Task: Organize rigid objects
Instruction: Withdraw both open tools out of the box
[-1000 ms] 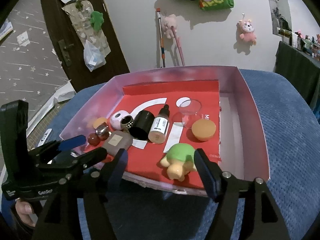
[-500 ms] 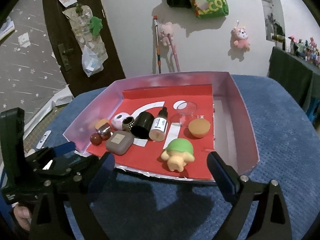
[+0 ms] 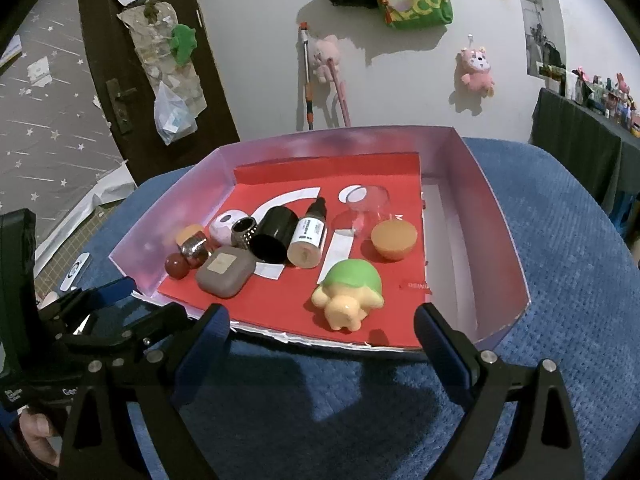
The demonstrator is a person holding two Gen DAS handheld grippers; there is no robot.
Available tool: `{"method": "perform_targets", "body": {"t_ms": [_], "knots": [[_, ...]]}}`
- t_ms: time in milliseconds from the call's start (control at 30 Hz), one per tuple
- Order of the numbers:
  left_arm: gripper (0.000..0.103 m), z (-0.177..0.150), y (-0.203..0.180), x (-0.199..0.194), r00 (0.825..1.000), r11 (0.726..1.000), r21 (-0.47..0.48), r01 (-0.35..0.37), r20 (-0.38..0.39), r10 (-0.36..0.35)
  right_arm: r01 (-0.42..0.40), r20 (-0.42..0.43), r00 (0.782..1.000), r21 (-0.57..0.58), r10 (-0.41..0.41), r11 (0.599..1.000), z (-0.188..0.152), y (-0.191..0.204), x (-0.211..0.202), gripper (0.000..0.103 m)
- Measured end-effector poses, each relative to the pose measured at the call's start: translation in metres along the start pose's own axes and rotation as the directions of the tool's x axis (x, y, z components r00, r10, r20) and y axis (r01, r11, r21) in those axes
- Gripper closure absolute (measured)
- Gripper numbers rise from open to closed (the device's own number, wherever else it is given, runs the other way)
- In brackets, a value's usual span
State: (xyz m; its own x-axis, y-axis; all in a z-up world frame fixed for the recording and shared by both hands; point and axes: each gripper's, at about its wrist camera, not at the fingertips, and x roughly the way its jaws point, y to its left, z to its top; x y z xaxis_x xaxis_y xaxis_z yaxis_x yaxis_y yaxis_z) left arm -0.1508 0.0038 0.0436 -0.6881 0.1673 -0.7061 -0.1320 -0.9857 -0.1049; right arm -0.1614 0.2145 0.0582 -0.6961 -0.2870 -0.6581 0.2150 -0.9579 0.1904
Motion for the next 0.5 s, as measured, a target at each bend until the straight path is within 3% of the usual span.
{"method": "perform_targets", "body": {"t_ms": [500], "knots": [[0.0,-0.005,-0.004,-0.015,1.0,1.0,0.015,0.013,0.012,-0.013,-0.039,0.048,0.998,0.015,0.038,0.999,0.002,0.002,-0.022,0.005]]}}
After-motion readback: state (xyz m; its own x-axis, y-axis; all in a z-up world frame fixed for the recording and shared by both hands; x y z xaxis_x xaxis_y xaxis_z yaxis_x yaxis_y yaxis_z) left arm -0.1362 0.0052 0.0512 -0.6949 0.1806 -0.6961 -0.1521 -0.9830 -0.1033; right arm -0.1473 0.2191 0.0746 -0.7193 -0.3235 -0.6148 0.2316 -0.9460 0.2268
